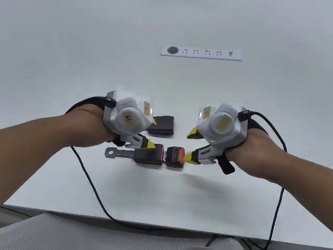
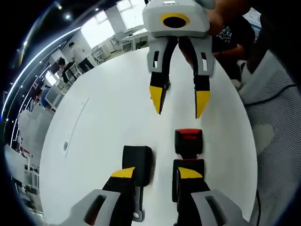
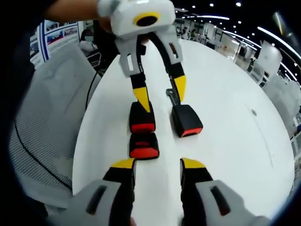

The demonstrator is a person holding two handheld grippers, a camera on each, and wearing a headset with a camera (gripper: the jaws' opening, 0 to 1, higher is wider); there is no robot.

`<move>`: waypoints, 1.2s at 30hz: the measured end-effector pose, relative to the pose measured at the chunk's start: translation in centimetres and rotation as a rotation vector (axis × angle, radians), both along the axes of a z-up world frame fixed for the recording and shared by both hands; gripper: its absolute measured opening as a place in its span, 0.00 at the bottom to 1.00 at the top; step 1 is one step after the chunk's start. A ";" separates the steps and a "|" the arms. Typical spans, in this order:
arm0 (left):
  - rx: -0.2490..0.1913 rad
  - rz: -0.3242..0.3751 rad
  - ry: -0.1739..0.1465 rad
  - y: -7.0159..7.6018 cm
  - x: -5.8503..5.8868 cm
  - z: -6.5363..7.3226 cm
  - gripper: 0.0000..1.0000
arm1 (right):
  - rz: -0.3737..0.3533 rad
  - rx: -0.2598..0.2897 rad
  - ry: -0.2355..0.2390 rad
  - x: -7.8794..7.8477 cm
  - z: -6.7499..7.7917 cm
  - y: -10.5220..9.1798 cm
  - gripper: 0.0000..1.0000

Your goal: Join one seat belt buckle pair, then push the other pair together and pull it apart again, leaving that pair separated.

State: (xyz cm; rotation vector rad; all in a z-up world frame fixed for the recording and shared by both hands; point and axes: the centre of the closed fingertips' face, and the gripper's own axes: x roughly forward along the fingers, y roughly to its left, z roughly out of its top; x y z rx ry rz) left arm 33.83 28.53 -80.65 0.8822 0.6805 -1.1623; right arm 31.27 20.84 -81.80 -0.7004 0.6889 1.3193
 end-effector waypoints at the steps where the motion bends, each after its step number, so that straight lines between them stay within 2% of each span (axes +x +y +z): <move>1: -0.015 0.017 0.008 -0.3 0.4 0.2 0.35 | -0.009 -0.005 0.001 0.4 0.0 -0.8 0.37; 7: -0.015 0.011 -0.010 -1.0 2.3 0.4 0.37 | -0.040 -0.048 -0.025 2.4 -0.3 -4.6 0.37; 17: 0.017 -0.026 0.006 -1.1 4.3 -1.3 0.37 | -0.109 -0.112 -0.018 4.6 -0.9 -10.9 0.37; 22: 0.054 -0.082 0.053 -0.9 4.2 -2.7 0.39 | -0.091 -0.138 0.015 4.2 -1.9 -12.1 0.38; 24: 0.057 -0.079 0.057 -0.7 4.5 -2.8 0.38 | -0.089 -0.143 0.019 4.2 -2.2 -12.2 0.38; 25: 0.056 -0.071 0.077 -0.6 4.4 -2.9 0.37 | -0.088 -0.146 0.022 4.2 -2.3 -12.2 0.38; 27: 0.069 -0.090 0.080 -0.4 4.3 -3.4 0.36 | -0.087 -0.152 0.036 4.1 -2.9 -12.3 0.38; 29: 0.075 -0.079 0.104 -0.1 4.1 -3.9 0.34 | -0.080 -0.159 0.048 4.1 -3.4 -12.5 0.36; 31: 0.064 -0.077 0.110 -0.2 4.3 -4.0 0.34 | -0.081 -0.145 0.056 4.3 -3.5 -12.5 0.35; 36: 0.071 -0.109 0.102 -0.2 4.1 -4.3 0.34 | -0.056 -0.131 0.069 4.2 -3.6 -12.4 0.35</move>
